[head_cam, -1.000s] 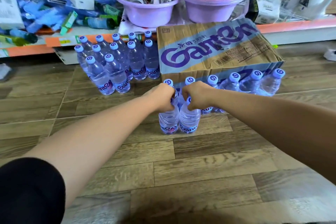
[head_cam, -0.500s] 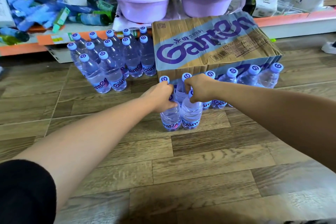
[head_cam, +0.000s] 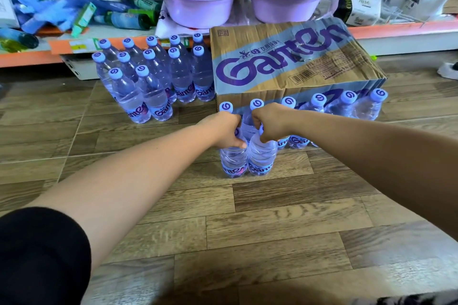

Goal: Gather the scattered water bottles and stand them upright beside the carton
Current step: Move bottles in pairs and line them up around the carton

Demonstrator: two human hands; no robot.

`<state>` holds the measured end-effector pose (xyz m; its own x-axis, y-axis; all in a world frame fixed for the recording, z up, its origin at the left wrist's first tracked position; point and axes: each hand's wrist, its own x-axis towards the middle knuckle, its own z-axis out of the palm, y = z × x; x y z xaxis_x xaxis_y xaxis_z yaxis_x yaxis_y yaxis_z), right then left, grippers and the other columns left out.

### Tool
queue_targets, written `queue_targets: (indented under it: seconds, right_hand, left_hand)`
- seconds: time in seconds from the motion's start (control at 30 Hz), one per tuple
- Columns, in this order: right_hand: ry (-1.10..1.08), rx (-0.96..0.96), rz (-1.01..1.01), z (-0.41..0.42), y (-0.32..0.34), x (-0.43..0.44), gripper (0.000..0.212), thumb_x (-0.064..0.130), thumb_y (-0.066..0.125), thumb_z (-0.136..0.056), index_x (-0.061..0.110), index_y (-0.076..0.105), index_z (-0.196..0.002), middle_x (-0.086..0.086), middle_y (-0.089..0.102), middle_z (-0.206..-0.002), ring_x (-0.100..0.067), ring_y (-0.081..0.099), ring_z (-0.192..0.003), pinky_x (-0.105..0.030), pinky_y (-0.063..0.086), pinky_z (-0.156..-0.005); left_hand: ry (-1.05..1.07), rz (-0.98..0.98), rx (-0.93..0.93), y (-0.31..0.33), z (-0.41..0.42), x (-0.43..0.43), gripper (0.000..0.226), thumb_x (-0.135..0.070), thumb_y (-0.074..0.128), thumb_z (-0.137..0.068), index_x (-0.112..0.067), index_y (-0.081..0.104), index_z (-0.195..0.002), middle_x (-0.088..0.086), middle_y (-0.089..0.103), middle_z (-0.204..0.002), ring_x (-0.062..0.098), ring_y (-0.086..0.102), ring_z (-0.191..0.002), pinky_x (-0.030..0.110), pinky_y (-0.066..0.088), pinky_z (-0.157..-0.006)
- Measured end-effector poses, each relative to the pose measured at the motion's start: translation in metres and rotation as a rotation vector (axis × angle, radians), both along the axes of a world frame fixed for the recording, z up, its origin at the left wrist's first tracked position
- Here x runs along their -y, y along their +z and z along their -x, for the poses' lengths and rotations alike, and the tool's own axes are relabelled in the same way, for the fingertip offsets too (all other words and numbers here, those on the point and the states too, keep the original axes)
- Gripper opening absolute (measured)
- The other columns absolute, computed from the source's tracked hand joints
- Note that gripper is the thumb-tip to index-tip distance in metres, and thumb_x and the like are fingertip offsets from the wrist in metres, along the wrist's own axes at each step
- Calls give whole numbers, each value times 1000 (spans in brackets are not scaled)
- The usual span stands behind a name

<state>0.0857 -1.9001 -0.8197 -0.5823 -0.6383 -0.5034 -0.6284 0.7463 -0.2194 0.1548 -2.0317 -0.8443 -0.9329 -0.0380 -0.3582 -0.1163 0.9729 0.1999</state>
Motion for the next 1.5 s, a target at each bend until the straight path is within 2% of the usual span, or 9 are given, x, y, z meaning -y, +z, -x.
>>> queue_targets:
  seconds: [0.07,0.23,0.43,0.53,0.63,0.8,0.97,1.17,1.5]
  right_hand:
    - [-20,29,42,1,-1,-2,22,11,64,-83,16,45,-93,2,50,-80,-23,58,-70,-20,36,-47]
    - [-29,7,96,1,-7,-6,24,15,67,-80,17,46,-90,7,45,-71,-22,51,-76,-22,32,-48]
    - [5,-17,106,-1,-6,-3,24,16,68,-80,16,46,-91,3,46,-76,-22,48,-79,-22,32,-49]
    - [13,-23,104,-2,-5,0,24,15,67,-81,16,46,-92,6,44,-71,-20,48,-71,-21,32,-48]
    - [27,-47,61,-4,-5,3,25,15,66,-83,16,44,-93,1,47,-76,-22,48,-80,-22,33,-50]
    - [56,-28,1,-1,-5,6,25,18,67,-82,17,45,-94,-4,52,-94,-26,56,-83,-27,42,-58]
    - [255,-325,-185,-4,7,19,42,52,55,-85,21,54,-112,1,60,-109,-26,58,-106,-32,41,-74]
    - [246,-405,133,-2,16,65,26,38,48,-90,19,57,-105,-3,60,-112,-28,58,-103,-32,39,-68]
    - [309,-380,193,13,-13,205,54,39,46,-95,14,34,-140,-10,42,-137,-33,48,-124,-42,47,-84]
  left_hand:
    - [-9,16,8,2,0,2,53,-42,71,-77,-9,55,-116,8,62,-114,29,59,-105,35,49,-81]
    - [-94,64,-38,5,1,2,40,-34,70,-80,-7,58,-107,11,62,-105,29,59,-101,29,40,-67]
    - [-118,101,-37,3,-1,5,33,-32,69,-80,-10,57,-101,6,51,-92,26,54,-88,30,40,-66]
    - [-114,104,-70,2,-4,8,33,-31,70,-79,-9,58,-99,4,48,-87,28,57,-91,30,40,-66]
    - [-88,83,-85,2,-7,8,31,-31,70,-78,-9,59,-97,2,47,-87,29,58,-91,29,38,-66]
    - [-69,49,-40,1,-7,9,40,-35,71,-79,-6,57,-103,11,58,-105,31,59,-101,36,49,-76]
    - [-47,-25,52,9,-5,14,57,-38,72,-79,-9,51,-124,9,58,-124,29,54,-116,33,44,-91]
    - [-24,-94,224,22,-15,60,66,-29,73,-80,-15,42,-137,7,59,-126,22,57,-108,28,41,-95]
    - [157,349,-4,11,-51,243,57,-25,59,-88,-12,36,-139,13,43,-135,35,45,-126,45,44,-101]
